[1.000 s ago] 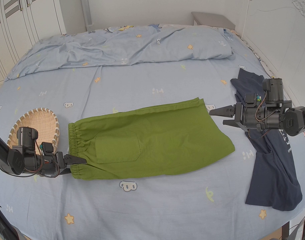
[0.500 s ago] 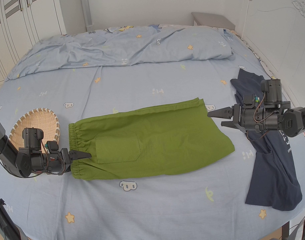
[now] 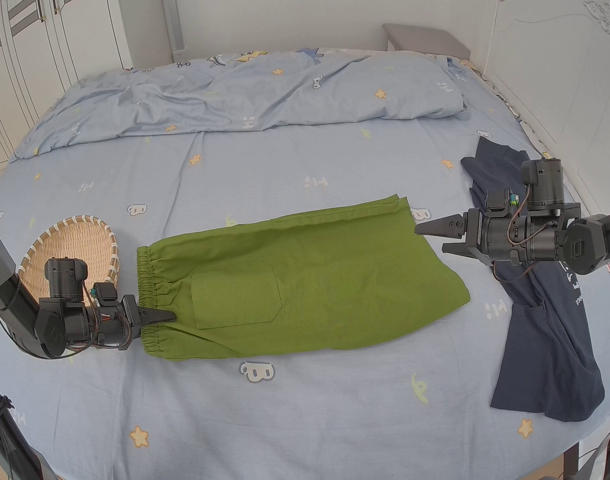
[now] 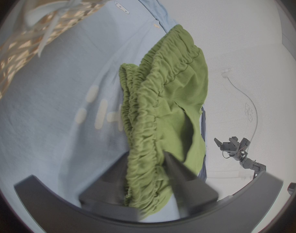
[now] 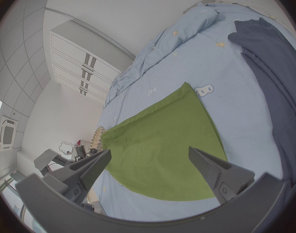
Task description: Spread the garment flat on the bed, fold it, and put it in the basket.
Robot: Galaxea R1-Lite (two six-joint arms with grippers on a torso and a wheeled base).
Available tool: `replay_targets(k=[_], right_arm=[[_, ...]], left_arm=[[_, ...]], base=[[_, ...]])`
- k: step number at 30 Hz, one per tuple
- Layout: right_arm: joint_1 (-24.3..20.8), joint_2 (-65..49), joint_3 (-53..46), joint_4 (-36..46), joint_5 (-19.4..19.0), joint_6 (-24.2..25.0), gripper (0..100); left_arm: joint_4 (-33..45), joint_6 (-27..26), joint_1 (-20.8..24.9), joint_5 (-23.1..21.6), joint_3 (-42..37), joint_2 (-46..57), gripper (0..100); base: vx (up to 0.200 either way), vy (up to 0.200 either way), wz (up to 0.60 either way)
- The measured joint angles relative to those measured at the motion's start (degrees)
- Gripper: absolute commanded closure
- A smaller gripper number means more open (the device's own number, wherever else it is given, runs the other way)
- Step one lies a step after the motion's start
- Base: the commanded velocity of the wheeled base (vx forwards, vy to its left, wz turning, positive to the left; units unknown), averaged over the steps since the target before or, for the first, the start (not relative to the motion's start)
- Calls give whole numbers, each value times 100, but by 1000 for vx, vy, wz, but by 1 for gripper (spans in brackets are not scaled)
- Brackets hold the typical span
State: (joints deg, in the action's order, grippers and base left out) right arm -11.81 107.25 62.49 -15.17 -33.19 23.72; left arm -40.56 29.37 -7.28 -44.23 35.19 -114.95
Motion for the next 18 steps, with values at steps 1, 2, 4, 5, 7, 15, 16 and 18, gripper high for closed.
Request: replay_targets(k=[1, 2, 4, 5, 7, 15, 16, 18], right_arm=[[7, 0, 2, 0, 0, 0, 0], [13, 2, 2, -2, 0, -2, 0], [38, 10, 5, 0, -2, -7, 0], [49, 10, 7, 4, 0, -7, 0], [71, 16, 13, 23, 2, -5, 0], [333, 410, 112, 56, 73, -112, 0], [385, 477, 129, 69, 77, -145, 0], [496, 642, 173, 105, 84, -257, 0]], left_arm=[[-4, 7, -10, -55, 0, 1, 100], [-4, 13, -18, -88, 0, 6, 100], [-2, 38, -38, -115, 0, 17, 100], [-4, 57, -40, -115, 0, 26, 100], [5, 95, -40, -115, -5, 56, 100], [334, 196, -32, -123, 13, 400, 100], [422, 197, -38, -126, 30, 444, 100], [575, 200, -52, -128, 72, 528, 100]], base=[[0, 0, 0], [0, 0, 0], [0, 0, 0], [0, 0, 0], [0, 0, 0], [0, 0, 0], [0, 0, 0], [0, 0, 0]])
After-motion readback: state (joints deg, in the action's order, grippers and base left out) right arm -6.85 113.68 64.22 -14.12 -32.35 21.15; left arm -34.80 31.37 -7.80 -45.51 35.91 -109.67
